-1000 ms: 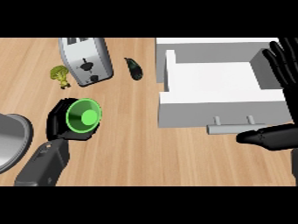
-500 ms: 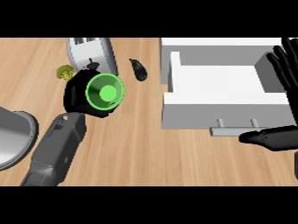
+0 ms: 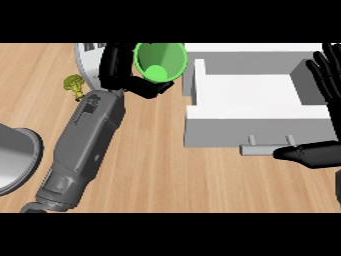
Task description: Pick up the cup, place it into the drawer and close the drawer
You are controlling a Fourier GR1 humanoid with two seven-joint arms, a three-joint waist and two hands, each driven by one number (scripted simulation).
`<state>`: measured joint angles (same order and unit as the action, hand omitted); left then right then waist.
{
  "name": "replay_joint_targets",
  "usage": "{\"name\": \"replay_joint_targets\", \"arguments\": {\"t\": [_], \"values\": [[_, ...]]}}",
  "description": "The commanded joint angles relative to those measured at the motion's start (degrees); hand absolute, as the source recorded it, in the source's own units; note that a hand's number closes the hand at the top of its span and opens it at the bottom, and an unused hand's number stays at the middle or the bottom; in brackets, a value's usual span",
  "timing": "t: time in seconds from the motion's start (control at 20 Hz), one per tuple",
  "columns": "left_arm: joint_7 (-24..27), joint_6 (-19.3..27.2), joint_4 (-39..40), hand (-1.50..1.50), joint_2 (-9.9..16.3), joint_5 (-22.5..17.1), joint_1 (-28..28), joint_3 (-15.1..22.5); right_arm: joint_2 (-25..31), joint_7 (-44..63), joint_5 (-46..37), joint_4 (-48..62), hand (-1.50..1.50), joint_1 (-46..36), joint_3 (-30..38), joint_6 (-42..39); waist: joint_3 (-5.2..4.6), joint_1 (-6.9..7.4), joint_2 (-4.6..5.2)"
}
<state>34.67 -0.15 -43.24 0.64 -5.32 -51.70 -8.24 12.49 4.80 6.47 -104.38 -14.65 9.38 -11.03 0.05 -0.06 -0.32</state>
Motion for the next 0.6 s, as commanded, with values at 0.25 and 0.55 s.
{"name": "replay_joint_targets", "arguments": {"t": [0.25, 0.55], "values": [[-13.9, 15.9, 3.2, 1.5, -0.6, -4.8, -16.1, 9.6, 0.4, -0.2, 0.8, 0.6, -1.5, -0.4, 0.2, -1.0, -0.01, -2.0, 0.48], [-19.0, 21.0, 15.2, 1.5, -0.6, -7.2, -24.3, 13.3, 0.0, -1.9, 0.2, 1.3, -1.5, -2.1, -0.6, -1.1, 0.04, -3.86, 1.11]]}}
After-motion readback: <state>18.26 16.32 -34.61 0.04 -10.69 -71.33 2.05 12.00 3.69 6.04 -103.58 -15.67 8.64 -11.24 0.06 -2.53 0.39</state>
